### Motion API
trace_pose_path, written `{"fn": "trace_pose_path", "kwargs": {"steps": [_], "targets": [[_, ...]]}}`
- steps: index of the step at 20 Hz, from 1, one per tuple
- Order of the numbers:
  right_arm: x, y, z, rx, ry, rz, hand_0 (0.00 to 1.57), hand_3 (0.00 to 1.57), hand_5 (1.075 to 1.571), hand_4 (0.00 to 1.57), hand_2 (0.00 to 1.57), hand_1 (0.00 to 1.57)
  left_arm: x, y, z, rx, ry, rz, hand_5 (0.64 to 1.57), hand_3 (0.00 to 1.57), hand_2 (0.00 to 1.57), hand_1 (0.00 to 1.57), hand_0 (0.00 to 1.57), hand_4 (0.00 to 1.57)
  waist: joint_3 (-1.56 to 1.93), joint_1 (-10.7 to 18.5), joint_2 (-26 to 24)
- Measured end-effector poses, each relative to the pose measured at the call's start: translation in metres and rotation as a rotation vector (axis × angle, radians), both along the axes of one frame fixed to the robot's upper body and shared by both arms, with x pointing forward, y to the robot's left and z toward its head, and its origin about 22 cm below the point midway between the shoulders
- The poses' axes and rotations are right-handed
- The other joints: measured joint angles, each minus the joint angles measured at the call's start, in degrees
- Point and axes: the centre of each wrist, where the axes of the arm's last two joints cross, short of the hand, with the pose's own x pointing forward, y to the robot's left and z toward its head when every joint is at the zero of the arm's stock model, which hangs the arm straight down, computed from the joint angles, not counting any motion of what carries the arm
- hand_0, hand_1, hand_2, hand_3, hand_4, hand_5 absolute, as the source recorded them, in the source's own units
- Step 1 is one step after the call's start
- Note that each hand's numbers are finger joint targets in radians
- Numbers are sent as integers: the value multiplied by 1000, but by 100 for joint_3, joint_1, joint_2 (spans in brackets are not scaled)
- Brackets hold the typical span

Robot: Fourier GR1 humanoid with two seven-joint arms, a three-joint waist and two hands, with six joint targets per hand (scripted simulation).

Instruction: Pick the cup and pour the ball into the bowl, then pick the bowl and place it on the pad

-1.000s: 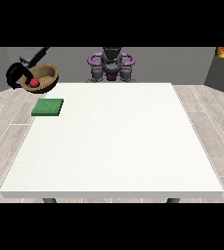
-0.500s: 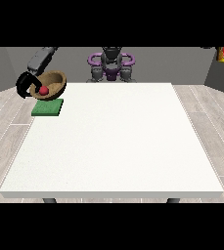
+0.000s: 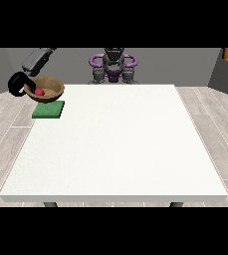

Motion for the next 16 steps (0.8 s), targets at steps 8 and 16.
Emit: {"fn": "trace_pose_path", "kwargs": {"steps": [8, 16], "targets": [[11, 12, -1, 28, -76, -41, 1443, 678, 1535, 0, 1376, 1443, -8, 13, 7, 15, -37, 22, 1565, 0, 0, 0, 0, 1188, -2, 15, 210], [23, 19, 9, -23, -91, -24, 0, 0, 1442, 0, 212, 0, -9, 17, 16, 18, -67, 15, 1568, 0, 0, 0, 0, 1199, -2, 138, 401]]}}
